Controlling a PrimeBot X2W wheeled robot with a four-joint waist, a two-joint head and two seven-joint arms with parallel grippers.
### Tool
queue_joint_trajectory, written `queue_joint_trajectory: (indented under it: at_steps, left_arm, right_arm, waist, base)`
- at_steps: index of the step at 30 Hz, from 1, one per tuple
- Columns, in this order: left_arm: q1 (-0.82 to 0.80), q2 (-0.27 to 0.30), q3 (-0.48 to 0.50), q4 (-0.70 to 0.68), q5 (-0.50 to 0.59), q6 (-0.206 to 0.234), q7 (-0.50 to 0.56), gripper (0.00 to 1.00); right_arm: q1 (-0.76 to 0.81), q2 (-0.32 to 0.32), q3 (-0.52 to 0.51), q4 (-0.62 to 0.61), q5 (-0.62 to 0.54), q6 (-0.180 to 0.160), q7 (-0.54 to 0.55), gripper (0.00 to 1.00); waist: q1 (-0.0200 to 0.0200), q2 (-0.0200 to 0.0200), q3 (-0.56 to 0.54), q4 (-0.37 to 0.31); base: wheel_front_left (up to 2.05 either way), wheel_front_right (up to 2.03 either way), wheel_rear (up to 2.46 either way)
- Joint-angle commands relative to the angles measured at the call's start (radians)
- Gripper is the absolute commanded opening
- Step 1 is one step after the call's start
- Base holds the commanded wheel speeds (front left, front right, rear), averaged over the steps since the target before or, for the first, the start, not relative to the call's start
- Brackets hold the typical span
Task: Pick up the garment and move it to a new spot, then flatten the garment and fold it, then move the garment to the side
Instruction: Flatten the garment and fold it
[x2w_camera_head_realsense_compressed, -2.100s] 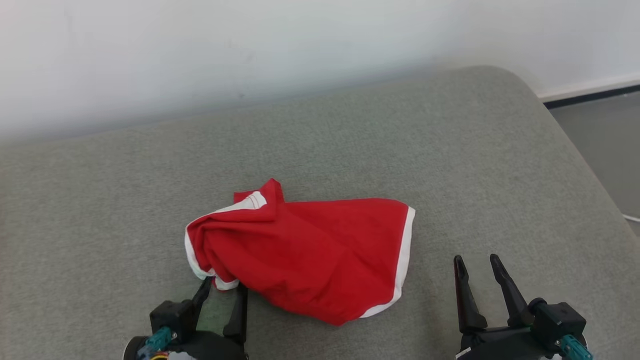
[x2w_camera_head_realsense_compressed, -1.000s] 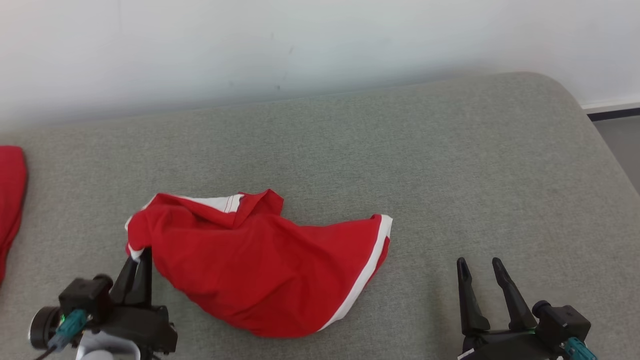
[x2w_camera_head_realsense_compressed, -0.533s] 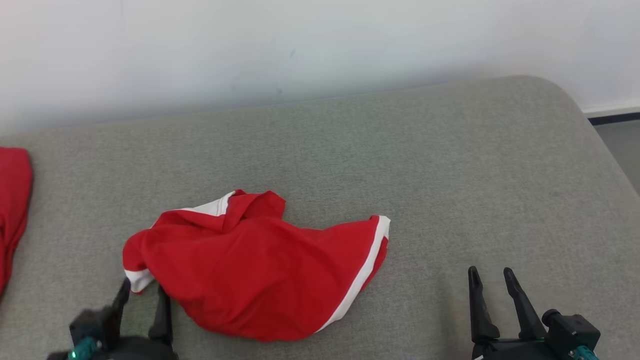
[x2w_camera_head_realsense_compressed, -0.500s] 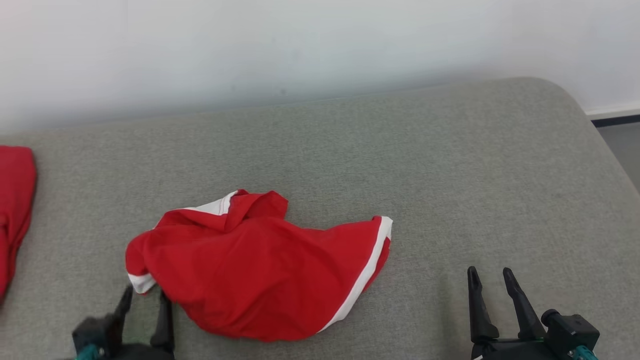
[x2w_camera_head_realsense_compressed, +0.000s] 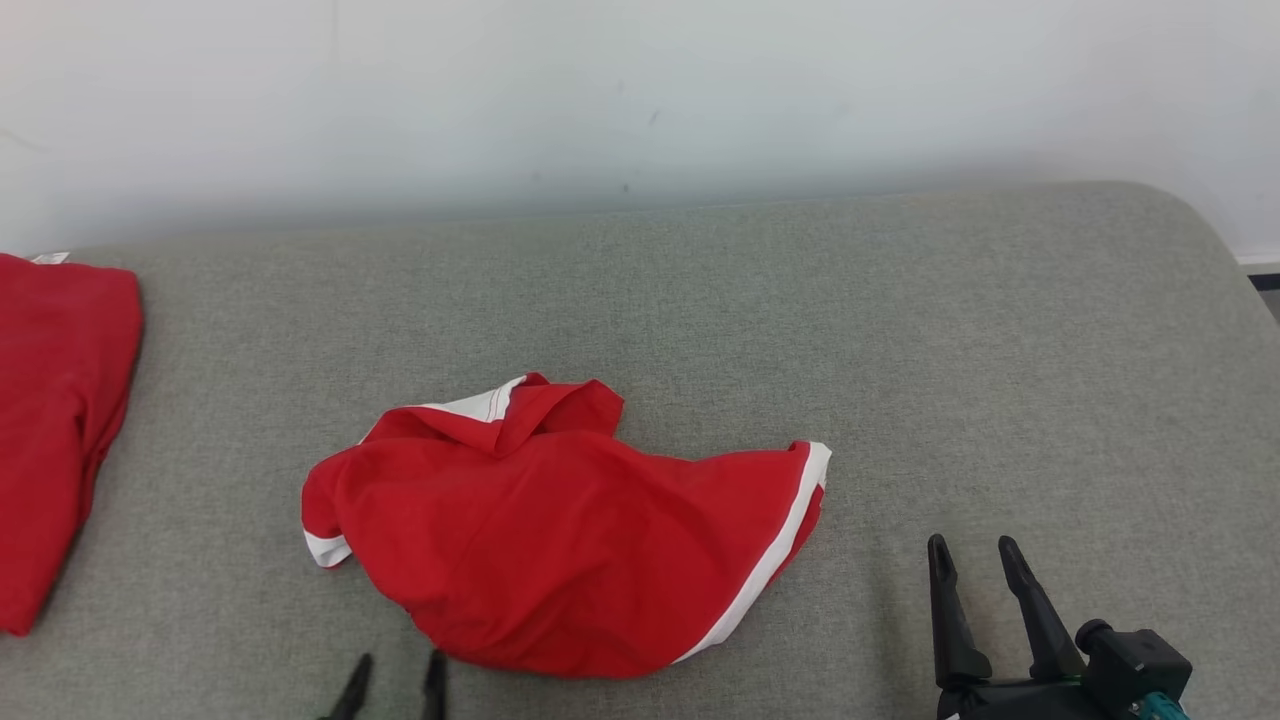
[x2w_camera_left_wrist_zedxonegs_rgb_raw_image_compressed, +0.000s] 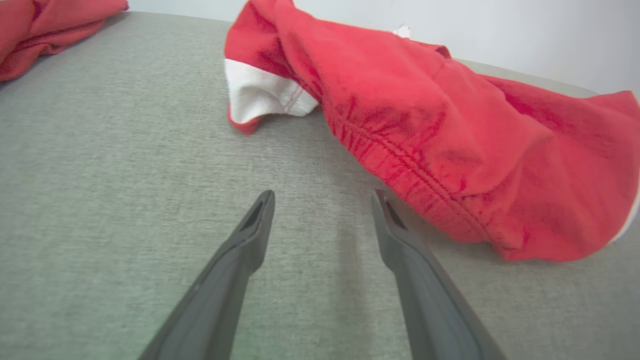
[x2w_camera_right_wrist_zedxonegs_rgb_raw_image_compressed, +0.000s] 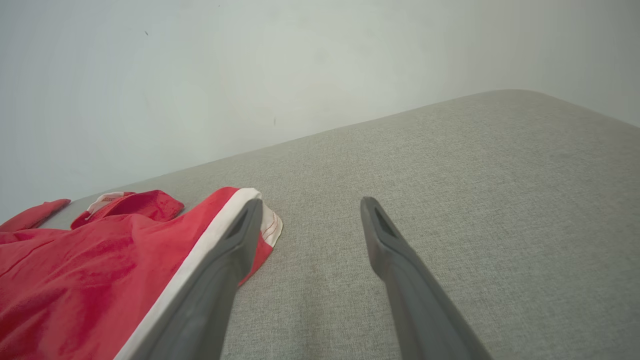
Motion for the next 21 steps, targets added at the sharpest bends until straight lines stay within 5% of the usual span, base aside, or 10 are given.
queue_joint_trajectory:
  at_steps: [1, 14, 15, 16, 18, 19, 21]
  left_arm:
    - [0.009, -0.004, -0.015, -0.003, -0.007, -0.006, -0.003, 1.0]
    - [-0.099, -0.023, -0.2, 0.031, -0.101, -0.005, -0.003, 1.0]
    - [-0.101, -0.021, -0.214, 0.037, -0.106, -0.005, -0.003, 0.78]
    - [-0.101, -0.021, -0.214, 0.037, -0.106, -0.005, -0.003, 0.78]
    - [-0.113, -0.016, -0.213, 0.037, -0.106, -0.005, -0.003, 0.11]
    - [-0.117, -0.017, -0.213, 0.035, -0.105, -0.005, -0.003, 0.0]
    - [-0.117, -0.015, -0.219, 0.023, -0.105, -0.005, -0.003, 0.0]
  right_arm:
    - [0.003, 0.0, 0.004, -0.001, -0.008, 0.004, -0.001, 1.0]
    - [-0.006, 0.0, -0.004, -0.001, -0.024, 0.004, -0.001, 1.0]
    - [-0.006, 0.0, -0.006, -0.001, -0.024, 0.004, -0.001, 1.0]
    - [-0.006, 0.0, -0.006, -0.001, -0.024, 0.004, -0.001, 1.0]
    - [-0.006, 0.0, -0.01, -0.001, -0.022, 0.004, -0.001, 1.0]
    - [-0.005, 0.0, -0.011, -0.002, -0.021, 0.004, -0.001, 1.0]
    - [-0.003, 0.0, -0.013, -0.005, -0.014, 0.004, -0.001, 1.0]
  waist:
    - [0.0001, 0.0, 0.003, -0.004]
    - [0.0001, 0.0, 0.019, -0.074]
    - [0.0001, 0.0, 0.02, -0.075]
    - [0.0001, 0.0, 0.02, -0.075]
    - [0.0001, 0.0, 0.02, -0.075]
    - [0.0001, 0.0, 0.019, -0.073]
    - [0.0001, 0.0, 0.018, -0.066]
  base:
    - [0.0, 0.0, 0.0]
    - [0.0, 0.0, 0.0]
    - [0.0, 0.0, 0.0]
    - [0.0, 0.0, 0.0]
    - [0.0, 0.0, 0.0]
    - [0.0, 0.0, 0.0]
    - [0.0, 0.0, 0.0]
